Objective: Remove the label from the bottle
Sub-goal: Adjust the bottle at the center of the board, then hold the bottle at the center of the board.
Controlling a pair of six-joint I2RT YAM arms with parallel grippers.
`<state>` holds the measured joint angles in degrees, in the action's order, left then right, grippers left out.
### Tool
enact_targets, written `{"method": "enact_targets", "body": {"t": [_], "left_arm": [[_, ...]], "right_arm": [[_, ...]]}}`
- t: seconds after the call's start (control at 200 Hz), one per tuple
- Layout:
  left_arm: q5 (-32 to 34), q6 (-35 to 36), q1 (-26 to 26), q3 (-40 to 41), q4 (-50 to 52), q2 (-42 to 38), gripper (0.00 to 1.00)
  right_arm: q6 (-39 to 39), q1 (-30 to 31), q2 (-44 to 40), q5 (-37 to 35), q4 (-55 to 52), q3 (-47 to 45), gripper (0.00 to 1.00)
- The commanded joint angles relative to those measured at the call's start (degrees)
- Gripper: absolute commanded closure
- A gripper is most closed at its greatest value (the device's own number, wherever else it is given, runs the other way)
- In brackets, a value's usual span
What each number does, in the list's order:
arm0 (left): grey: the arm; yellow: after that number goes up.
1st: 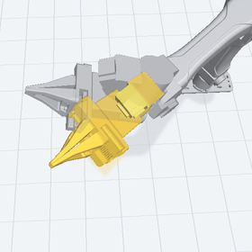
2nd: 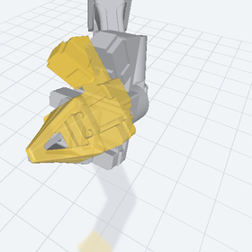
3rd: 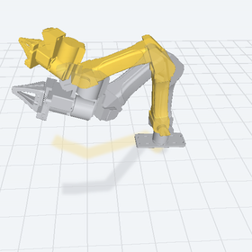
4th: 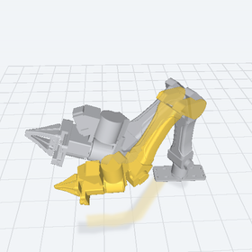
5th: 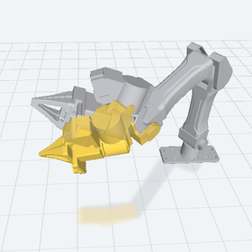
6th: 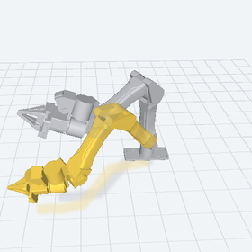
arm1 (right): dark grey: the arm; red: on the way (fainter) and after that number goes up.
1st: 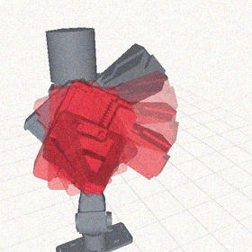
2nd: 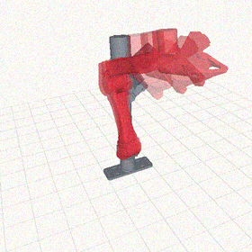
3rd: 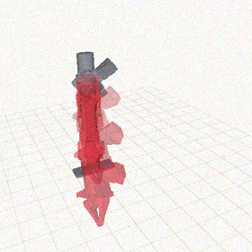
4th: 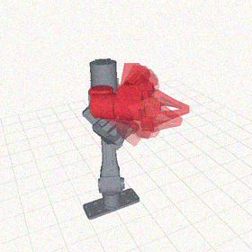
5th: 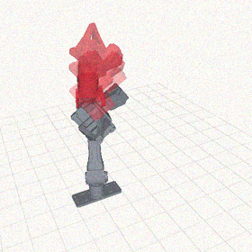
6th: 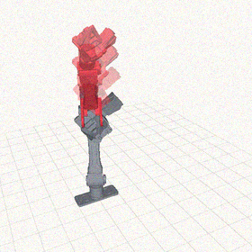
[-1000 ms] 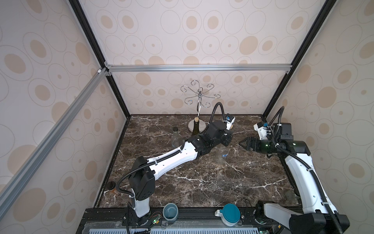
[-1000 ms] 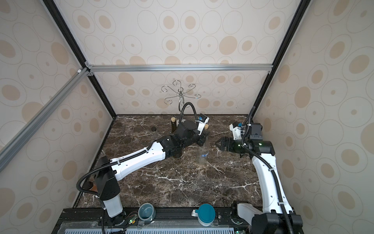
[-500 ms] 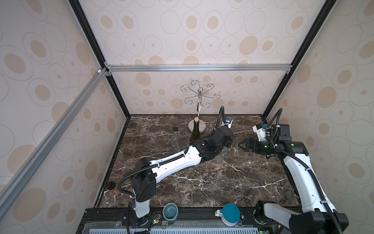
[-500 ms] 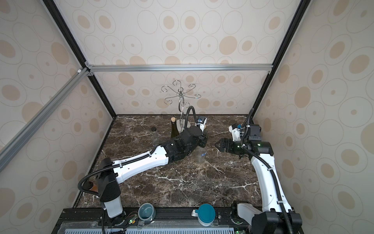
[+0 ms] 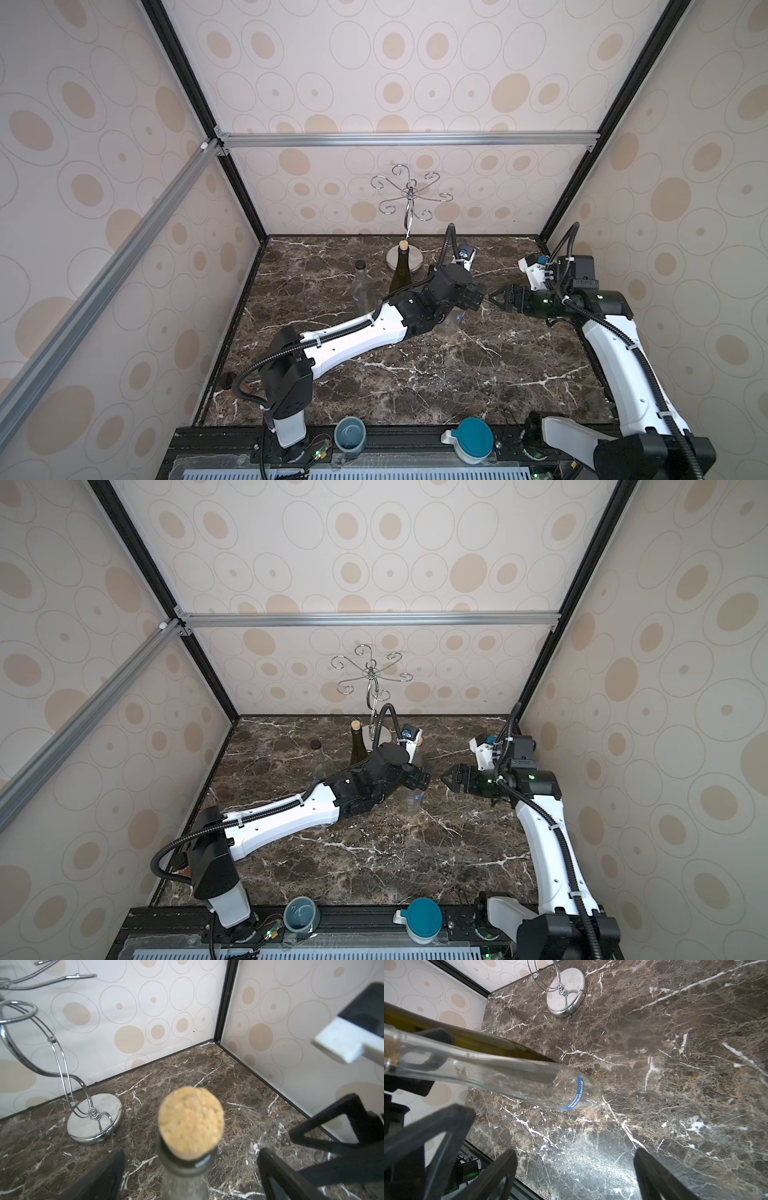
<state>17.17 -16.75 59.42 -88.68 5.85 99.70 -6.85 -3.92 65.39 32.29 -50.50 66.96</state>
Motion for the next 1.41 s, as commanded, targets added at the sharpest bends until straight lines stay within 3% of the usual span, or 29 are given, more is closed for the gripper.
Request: {"method": "enact_targets", "body": {"t": [0.0,0.34,0.555,1.101,1.301,1.401], "left_arm": [[-9.4,5.8,-1.8,1.3,1.3,-5.1,0.00],[-32.9,14.0,-10.7,3.4,-0.4,-7.2,0.00],[-40.0,17.1,-12.4,-0.8,-0.6,-2.6,0.03],[-42.5,15.9,-13.9,-4.8,-6.2,4.1,0.28],[-41.7,16.3,-14.1,-5.2,-6.2,4.6,0.57],[-39.7,16.0,-14.1,-5.3,-6.2,4.4,0.65]], "right_arm": [[2.4,-0.2,-1.5,-0.9,-2.7,1.6,0.09],[2.4,-0.4,-2.6,1.0,-3.4,2.0,0.09],[1.7,-0.4,-2.2,0.4,-3.4,2.2,0.09],[3.8,-0.3,-2.9,-0.6,-2.3,-0.9,0.15],[2.9,-0.3,-3.2,-0.7,-1.0,-2.3,0.17],[2.9,0.2,-3.8,-0.7,-0.4,-3.0,0.18]]}}
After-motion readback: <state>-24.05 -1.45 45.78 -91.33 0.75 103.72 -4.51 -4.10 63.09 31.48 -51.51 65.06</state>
